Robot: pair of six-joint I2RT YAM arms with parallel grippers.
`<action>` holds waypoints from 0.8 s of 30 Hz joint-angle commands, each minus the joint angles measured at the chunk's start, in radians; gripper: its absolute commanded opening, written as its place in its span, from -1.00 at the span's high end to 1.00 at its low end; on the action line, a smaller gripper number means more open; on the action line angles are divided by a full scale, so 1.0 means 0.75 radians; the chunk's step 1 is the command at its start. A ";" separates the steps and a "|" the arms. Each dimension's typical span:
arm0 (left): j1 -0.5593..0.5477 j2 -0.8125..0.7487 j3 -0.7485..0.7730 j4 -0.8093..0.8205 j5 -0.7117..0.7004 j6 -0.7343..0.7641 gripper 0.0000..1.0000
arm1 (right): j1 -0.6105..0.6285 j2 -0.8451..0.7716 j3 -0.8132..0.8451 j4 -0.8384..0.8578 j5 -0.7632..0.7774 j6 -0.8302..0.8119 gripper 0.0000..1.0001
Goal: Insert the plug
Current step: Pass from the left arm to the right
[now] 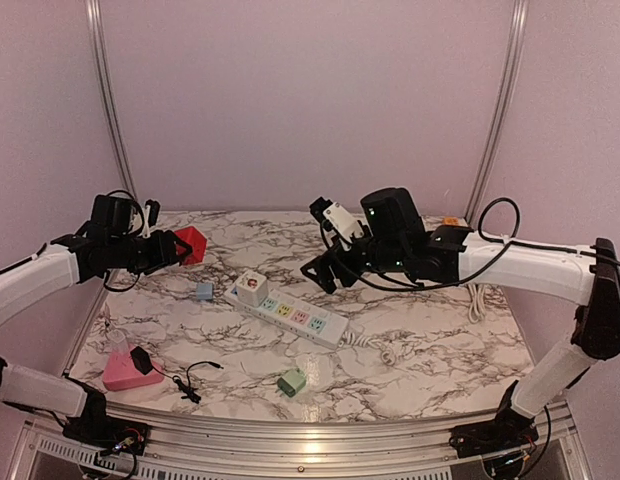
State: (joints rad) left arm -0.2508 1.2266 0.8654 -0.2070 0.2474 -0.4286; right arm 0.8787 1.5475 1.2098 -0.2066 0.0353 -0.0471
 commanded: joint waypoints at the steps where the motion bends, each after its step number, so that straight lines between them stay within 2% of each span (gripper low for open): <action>1: -0.025 -0.050 0.029 0.152 0.172 0.030 0.94 | -0.002 -0.032 0.021 0.079 -0.167 -0.035 -0.97; 5: -0.059 -0.062 0.005 0.294 0.321 0.007 0.92 | -0.002 -0.031 0.010 0.077 -0.203 -0.029 -0.97; 13: -0.146 -0.056 0.013 0.330 0.323 0.028 0.92 | -0.003 -0.077 -0.038 0.119 -0.254 0.007 -0.97; 20: -0.229 -0.048 0.009 0.507 0.567 0.055 0.92 | -0.003 -0.087 -0.048 0.141 -0.395 0.008 -0.97; 24: -0.297 -0.031 0.040 0.521 0.672 0.106 0.92 | -0.003 -0.095 -0.035 0.139 -0.507 -0.033 -0.97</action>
State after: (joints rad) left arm -0.4351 1.2091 0.8661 0.0826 0.6220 -0.3965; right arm 0.8783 1.5051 1.1728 -0.1307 -0.2348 -0.0513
